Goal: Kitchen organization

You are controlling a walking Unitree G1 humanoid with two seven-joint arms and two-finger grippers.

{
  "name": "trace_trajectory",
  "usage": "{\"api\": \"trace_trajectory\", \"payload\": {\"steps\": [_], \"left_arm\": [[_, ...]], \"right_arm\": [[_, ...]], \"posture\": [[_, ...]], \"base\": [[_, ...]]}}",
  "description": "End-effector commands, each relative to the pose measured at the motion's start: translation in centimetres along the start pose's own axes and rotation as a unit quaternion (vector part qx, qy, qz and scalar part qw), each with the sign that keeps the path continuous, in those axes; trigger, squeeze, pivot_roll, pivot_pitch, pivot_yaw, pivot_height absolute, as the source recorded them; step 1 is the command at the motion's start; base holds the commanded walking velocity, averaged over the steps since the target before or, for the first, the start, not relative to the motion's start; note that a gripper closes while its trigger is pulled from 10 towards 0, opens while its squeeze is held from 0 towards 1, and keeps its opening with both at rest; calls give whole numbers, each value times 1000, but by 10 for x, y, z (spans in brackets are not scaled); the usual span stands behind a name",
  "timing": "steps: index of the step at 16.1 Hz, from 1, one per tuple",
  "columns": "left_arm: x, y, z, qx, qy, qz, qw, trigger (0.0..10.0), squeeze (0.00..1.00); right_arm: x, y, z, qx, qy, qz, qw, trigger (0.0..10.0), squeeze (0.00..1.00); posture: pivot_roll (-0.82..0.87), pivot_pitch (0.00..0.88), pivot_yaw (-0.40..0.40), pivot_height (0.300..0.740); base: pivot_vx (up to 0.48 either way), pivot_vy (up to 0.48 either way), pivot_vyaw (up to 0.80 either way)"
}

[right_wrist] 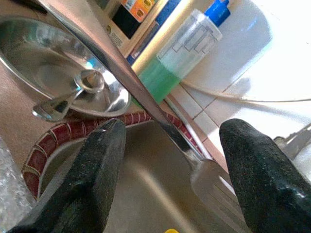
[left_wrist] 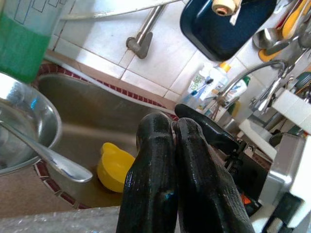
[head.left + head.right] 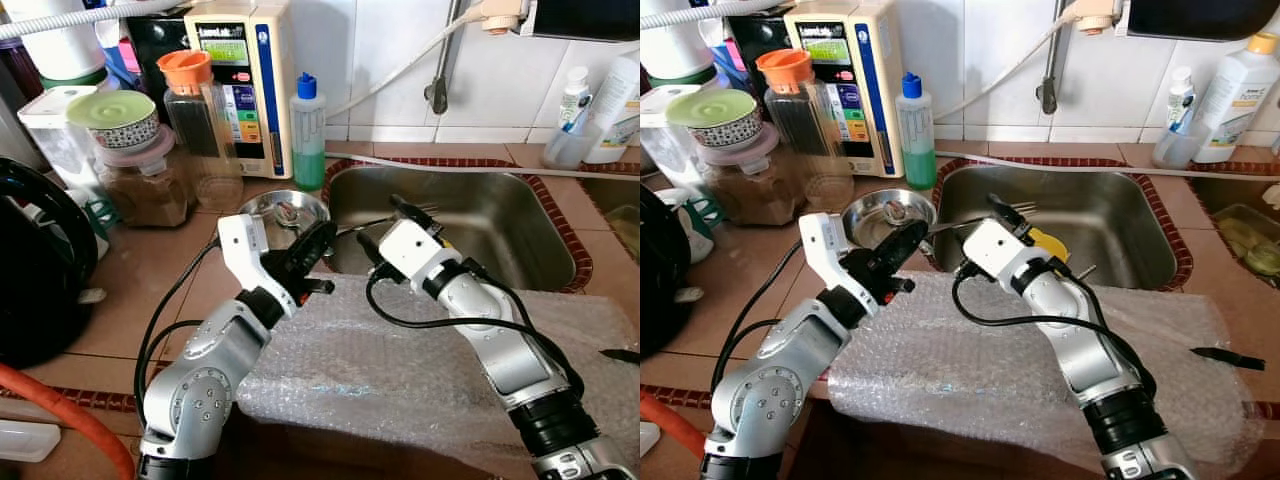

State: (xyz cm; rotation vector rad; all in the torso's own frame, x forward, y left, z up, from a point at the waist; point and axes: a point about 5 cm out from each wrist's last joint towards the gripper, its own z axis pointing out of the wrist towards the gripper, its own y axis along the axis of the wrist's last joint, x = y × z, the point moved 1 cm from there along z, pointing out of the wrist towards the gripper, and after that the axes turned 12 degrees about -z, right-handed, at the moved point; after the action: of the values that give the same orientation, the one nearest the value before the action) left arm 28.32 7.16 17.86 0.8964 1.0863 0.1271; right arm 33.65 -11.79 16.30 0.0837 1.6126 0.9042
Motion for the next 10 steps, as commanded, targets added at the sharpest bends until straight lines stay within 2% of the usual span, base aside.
{"api": "trace_trajectory", "payload": {"steps": [1, 10], "left_arm": [[-3, 0, -1, 4, -8, 10, 1000, 0, 0], [1, -3, -3, 8, 4, 23, 1000, 0, 0]], "right_arm": [[-4, 1, 3, -6, -7, -3, 1000, 0, 0], [-2, -3, 2, 1, -11, 2, 1000, 0, 0]], "posture": [[-264, 31, 84, 740], [-260, 26, 84, 740]], "base": [[0, 0, 0], [0, 0, 0]]}}
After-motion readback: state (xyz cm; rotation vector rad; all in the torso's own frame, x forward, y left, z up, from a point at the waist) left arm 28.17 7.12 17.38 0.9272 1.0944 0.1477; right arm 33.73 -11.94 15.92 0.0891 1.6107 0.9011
